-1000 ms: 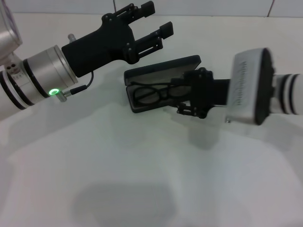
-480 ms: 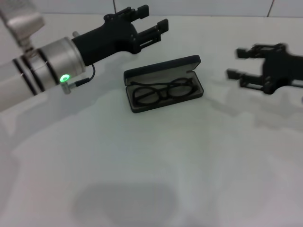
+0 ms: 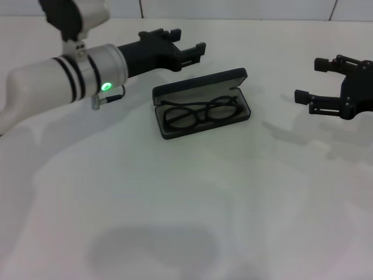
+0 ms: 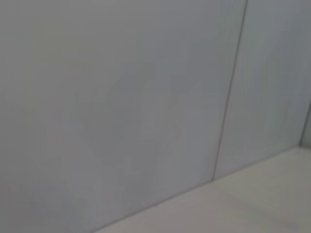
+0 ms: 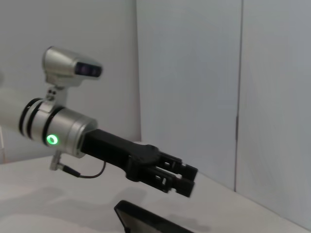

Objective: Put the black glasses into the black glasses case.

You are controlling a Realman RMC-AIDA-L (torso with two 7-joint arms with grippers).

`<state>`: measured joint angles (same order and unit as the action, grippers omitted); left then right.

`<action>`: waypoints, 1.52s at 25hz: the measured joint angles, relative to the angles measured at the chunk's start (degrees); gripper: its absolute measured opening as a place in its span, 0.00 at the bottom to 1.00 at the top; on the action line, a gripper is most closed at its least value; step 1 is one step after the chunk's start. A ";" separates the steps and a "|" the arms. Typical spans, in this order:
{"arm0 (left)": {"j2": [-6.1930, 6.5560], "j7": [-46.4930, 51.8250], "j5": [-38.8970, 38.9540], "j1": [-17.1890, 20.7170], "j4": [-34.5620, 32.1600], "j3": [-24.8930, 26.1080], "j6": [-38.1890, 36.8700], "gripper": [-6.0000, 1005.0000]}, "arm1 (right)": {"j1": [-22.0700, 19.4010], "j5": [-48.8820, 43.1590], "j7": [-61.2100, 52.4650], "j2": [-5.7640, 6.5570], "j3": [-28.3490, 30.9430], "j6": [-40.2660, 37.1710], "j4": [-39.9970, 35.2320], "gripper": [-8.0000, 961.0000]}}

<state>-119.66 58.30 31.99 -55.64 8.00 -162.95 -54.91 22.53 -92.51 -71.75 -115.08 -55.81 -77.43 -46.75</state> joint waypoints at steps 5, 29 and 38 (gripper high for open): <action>-0.09 -0.07 -4.21 -1.48 -2.10 0.00 3.85 0.71 | 0.44 -0.92 0.24 -0.14 -0.07 0.17 0.08 0.87; -0.22 -10.93 -8.01 3.51 -9.14 0.38 4.79 0.71 | 1.27 -0.71 1.21 -0.40 -1.28 -0.15 0.27 0.88; 2.15 -15.71 -6.94 8.80 -0.65 0.86 -36.16 0.71 | 1.93 1.49 10.07 -0.67 -2.11 -9.22 2.84 0.88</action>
<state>-117.51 42.59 25.05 -46.84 7.35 -162.09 -91.07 24.46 -91.02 -61.67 -115.75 -57.92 -86.65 -43.91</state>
